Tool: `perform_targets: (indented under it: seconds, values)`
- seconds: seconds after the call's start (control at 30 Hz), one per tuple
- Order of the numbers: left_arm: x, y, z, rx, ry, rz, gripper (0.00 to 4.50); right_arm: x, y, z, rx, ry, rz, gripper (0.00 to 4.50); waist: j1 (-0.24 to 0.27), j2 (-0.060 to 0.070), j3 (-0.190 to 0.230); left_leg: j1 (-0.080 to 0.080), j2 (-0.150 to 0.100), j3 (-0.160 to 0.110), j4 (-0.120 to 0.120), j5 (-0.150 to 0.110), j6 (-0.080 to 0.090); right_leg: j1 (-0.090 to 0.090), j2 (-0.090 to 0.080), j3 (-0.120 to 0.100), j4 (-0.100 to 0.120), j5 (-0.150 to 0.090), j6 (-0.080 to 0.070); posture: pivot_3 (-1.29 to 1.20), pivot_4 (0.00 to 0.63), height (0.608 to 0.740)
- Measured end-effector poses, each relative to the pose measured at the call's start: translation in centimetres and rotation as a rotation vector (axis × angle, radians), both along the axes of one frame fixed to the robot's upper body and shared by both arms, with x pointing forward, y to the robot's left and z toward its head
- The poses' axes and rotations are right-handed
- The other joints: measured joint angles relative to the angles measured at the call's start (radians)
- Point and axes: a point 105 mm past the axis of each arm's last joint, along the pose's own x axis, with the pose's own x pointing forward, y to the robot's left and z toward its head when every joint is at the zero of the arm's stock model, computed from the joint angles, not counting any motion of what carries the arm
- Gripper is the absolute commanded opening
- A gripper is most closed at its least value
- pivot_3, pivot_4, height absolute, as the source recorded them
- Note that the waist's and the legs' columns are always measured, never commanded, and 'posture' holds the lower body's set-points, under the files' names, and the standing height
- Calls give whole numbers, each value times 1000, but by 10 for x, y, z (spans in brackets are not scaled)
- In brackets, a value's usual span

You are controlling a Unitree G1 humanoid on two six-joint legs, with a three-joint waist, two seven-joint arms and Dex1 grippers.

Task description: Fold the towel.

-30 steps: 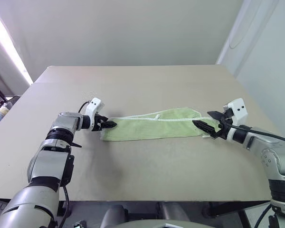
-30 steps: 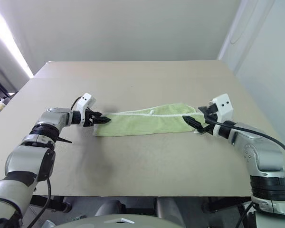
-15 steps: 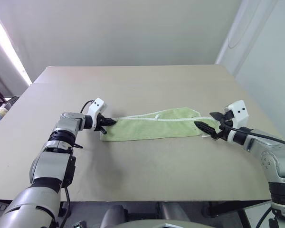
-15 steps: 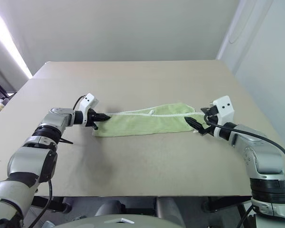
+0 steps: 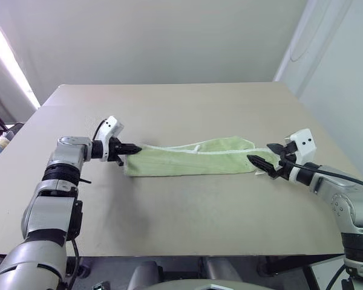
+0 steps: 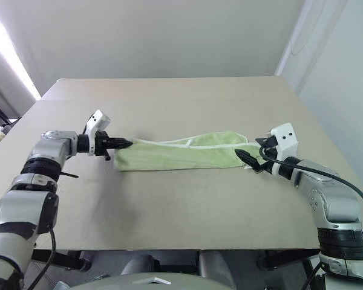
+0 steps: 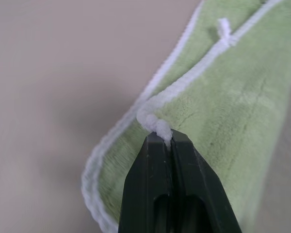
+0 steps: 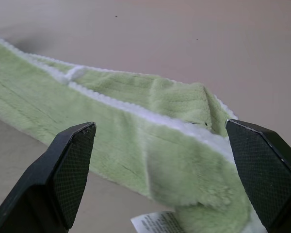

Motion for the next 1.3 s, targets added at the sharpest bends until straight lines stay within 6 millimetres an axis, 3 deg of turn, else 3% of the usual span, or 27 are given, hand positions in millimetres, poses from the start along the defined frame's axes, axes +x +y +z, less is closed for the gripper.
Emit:
perform_targets:
  seconds: [0.13,0.33,0.5,1.03,1.13,1.3]
  values:
    - [-12,16,6,34,-10,-18,25,10,-11,-6,5,65,-75,4500,0,0,0,1,0,0,0,0,0,0,0,0,0,0,0,0,0,712]
    - [-15,11,-3,21,-30,6,25,18,-13,-21,-5,144,-109,4500,4,0,0,0,0,0,0,0,0,0,0,0,0,0,0,0,0,712]
    - [-17,7,-5,20,-47,6,25,14,-2,-29,0,188,-50,4500,1,0,0,0,0,0,0,0,0,0,0,0,0,0,0,0,0,712]
    - [-14,6,-6,9,-49,35,25,-12,-5,-25,3,233,6,4500,3,0,0,0,0,0,0,0,0,0,0,0,0,0,0,0,0,712]
    - [-13,5,-6,5,-48,36,0,-17,-2,-26,3,237,27,3880,2,0,0,0,0,0,0,0,0,0,0,0,0,0,0,0,0,712]
    - [-12,5,-4,6,-52,37,0,-17,-2,-25,-5,227,31,2079,3,0,0,1,0,0,0,0,0,0,0,0,0,0,0,0,0,712]
